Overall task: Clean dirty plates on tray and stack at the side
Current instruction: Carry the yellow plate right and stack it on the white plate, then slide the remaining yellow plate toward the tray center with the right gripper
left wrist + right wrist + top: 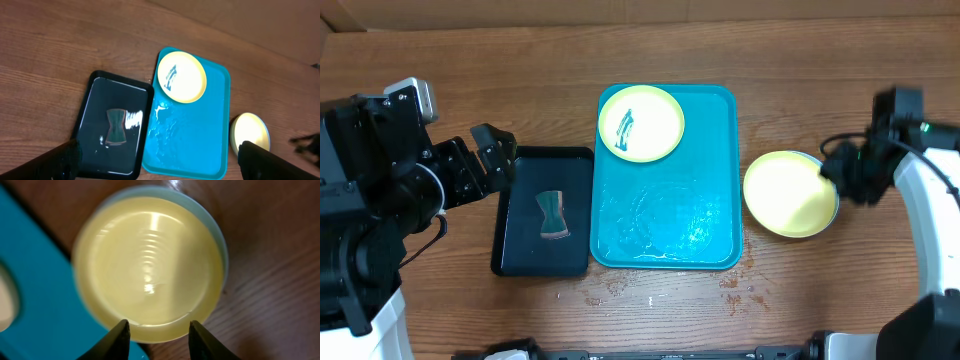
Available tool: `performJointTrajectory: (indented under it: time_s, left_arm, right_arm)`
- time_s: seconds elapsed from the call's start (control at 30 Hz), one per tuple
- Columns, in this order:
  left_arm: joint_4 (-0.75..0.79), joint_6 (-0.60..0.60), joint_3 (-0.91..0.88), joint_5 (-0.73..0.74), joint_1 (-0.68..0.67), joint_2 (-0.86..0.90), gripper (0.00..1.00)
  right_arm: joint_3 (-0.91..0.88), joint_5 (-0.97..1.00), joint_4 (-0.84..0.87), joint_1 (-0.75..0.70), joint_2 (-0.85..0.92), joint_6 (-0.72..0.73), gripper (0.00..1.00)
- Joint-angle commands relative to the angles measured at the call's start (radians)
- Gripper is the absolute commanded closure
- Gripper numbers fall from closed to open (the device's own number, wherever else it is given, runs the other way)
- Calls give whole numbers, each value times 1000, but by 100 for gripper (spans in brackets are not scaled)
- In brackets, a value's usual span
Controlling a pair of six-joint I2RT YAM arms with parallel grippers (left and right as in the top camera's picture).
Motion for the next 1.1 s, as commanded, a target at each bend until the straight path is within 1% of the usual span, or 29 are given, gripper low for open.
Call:
performJointTrajectory:
  time_s: [0.0, 0.07, 0.13, 0.23, 0.33, 0.4, 0.57, 0.67, 0.73, 0.83, 0.9, 0.93, 1.0, 1.03, 1.07]
  left_arm:
    - [4, 15, 8, -3, 2, 12, 0]
    - [4, 15, 8, -3, 2, 19, 0]
    - [4, 15, 8, -3, 2, 24, 0]
    - [4, 15, 8, -3, 2, 32, 0]
    - [5, 15, 8, -3, 2, 42, 0]
    - [5, 15, 8, -3, 2, 50, 0]
    - [5, 15, 8, -3, 2, 68, 0]
    - [4, 14, 8, -3, 2, 80, 0]
    - [12, 2, 8, 2, 2, 87, 0]
    - [11, -35, 8, 4, 2, 97, 0]
    - [11, -35, 8, 4, 2, 103, 0]
    - [11, -35, 8, 5, 2, 106, 0]
    - [8, -34, 8, 5, 2, 113, 0]
    - [8, -34, 8, 5, 2, 115, 0]
    - [8, -34, 8, 5, 2, 117, 0]
  right_arm:
    - [177, -72, 0, 108, -12, -170, 58]
    - [226, -84, 37, 185, -12, -210, 58]
    - [233, -82, 114, 266, -12, -231, 58]
    - [233, -18, 233, 379, 19, -236, 57]
    - [233, 76, 325, 462, 85, -236, 53]
    - [233, 92, 383, 499, 148, -236, 48]
    - [233, 91, 560, 539, 357, -253, 40]
    - [233, 92, 645, 540, 477, -291, 38]
    - [233, 92, 690, 540, 542, -292, 34]
    - [233, 92, 736, 539, 617, -291, 33]
    - [233, 92, 746, 539, 643, -291, 34]
    - [233, 92, 746, 539, 648, -290, 39]
    - [233, 92, 740, 539, 649, -287, 58]
    - [233, 92, 738, 539, 648, -287, 71]
    - [233, 92, 731, 539, 643, -286, 81]
